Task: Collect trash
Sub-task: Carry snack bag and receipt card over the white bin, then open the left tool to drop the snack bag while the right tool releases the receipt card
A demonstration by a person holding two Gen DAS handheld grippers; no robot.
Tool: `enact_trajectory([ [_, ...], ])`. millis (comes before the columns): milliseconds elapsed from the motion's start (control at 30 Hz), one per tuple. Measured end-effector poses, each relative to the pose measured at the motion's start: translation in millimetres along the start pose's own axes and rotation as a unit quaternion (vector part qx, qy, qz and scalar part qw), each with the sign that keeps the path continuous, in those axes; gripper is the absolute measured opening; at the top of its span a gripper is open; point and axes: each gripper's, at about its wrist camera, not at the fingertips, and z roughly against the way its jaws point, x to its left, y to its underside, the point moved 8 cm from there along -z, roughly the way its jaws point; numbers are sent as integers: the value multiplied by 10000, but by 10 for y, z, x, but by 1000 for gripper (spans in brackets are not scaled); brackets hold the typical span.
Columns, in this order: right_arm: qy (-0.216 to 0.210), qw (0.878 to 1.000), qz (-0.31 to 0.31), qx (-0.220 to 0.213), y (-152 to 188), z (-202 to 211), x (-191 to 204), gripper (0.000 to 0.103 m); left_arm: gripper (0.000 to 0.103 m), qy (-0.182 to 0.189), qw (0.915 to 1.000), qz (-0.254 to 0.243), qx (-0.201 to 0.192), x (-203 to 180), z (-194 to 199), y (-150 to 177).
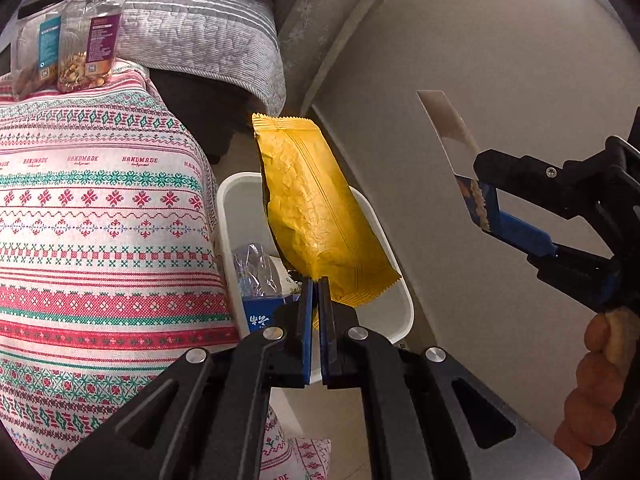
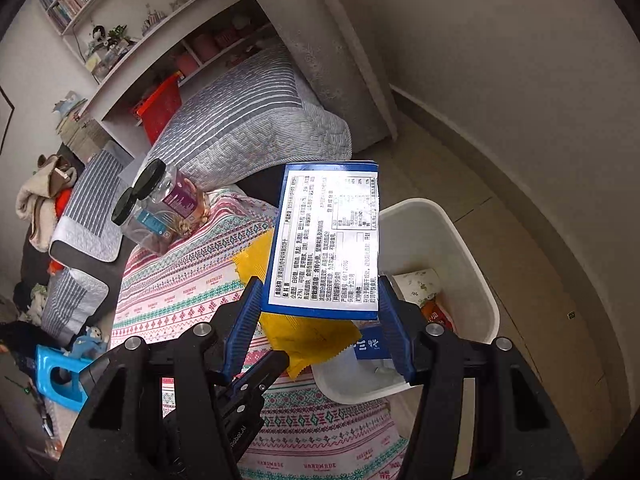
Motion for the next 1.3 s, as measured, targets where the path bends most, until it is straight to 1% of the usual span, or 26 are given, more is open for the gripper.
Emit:
enact_trajectory([
  [200,53,9999,-124,20,-4,-4,-125,54,3,-89,9998,-162,91,-91,-177,19],
  [367,82,9997,-202,98,-12,-66,-213,54,3,-114,9995,-198,209,-119,-348,10],
  [467,132,9994,-271,143,-20,-111,-283,54,3,-131,9994,-173,286,-92,-470,-13],
  [500,138,9993,-295,160,-21,-127,-299,54,3,-123,9993,-164,301,-126,-422,37],
  [667,282,9990,-290,205,-33,-192,-361,54,3,-111,9990,-119,421,-104,-580,1],
  [800,320,9987,-289,263,-22,-241,-380,55,8,-69,9982,-39,595,-53,-695,35],
  [867,394,9984,-276,280,-18,-264,-398,55,8,-47,9982,-19,596,-26,-722,30],
  [1000,390,9983,-294,305,-12,-282,-410,55,19,-87,9980,87,617,90,-744,29],
  [1100,401,9983,-284,320,-7,-290,-402,55,22,-109,9981,145,585,169,-663,26],
  [1200,448,9981,-284,325,-3,-293,-411,55,29,-152,9984,169,510,228,-548,-1],
  [1300,539,9976,-329,270,-24,-288,-443,57,35,-306,9986,84,423,280,-434,-43],
])
